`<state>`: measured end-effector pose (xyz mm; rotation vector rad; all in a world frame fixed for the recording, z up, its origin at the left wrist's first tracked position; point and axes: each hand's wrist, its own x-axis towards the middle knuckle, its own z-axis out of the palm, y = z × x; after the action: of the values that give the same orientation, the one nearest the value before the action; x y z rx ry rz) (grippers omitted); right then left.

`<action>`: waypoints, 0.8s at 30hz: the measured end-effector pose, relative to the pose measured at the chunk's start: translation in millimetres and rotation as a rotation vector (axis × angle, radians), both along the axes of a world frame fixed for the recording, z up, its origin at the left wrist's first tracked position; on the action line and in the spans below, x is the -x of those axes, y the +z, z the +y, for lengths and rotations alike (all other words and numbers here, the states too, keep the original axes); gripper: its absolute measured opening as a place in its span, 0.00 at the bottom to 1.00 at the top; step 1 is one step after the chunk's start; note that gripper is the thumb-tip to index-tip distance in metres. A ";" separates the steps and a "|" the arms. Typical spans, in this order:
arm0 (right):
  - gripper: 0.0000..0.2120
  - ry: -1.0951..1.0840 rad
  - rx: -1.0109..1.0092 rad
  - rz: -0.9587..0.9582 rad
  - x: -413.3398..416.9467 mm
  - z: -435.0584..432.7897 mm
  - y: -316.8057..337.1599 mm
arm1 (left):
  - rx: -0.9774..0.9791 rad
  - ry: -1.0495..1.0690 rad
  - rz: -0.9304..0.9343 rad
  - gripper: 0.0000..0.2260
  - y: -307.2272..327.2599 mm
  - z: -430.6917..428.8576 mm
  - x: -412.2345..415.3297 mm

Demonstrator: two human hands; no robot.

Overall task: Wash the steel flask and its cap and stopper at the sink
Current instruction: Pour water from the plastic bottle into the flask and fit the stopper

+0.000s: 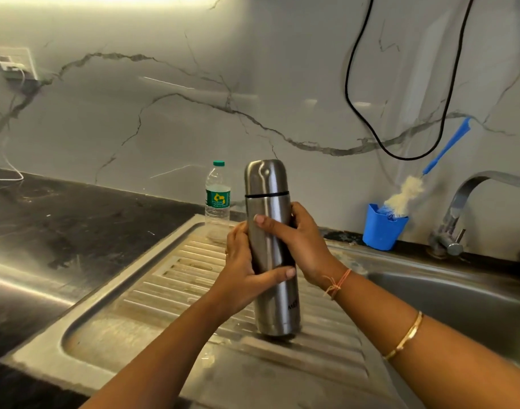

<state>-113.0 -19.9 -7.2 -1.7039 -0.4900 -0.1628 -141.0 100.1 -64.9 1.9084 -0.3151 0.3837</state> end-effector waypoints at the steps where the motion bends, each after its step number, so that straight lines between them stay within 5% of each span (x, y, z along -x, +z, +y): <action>1: 0.20 -0.045 -0.025 0.015 -3.7 -1.8 -0.9 | -0.079 -0.002 0.012 0.50 -1.7 0.9 -2.0; 6: 0.17 -0.239 -0.166 0.043 -40.0 -25.7 5.1 | -0.302 0.245 0.150 0.45 -16.8 16.2 -17.5; 9: 0.19 -0.391 -0.111 -0.003 -73.0 -46.4 9.4 | -0.675 0.378 0.272 0.26 -28.1 26.3 -29.8; 11: 0.24 -0.482 -0.052 -0.041 -92.4 -57.5 9.0 | -0.836 0.355 0.367 0.25 -33.8 29.5 -33.9; 24: 0.28 -0.688 0.021 -0.095 -144.1 -76.6 -12.3 | -0.996 0.278 0.550 0.28 -44.1 35.3 -38.9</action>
<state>31.1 -96.5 -19.6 -1.8331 0.0459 -0.7372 -102.1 135.3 -109.0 2.9415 0.1833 -0.1915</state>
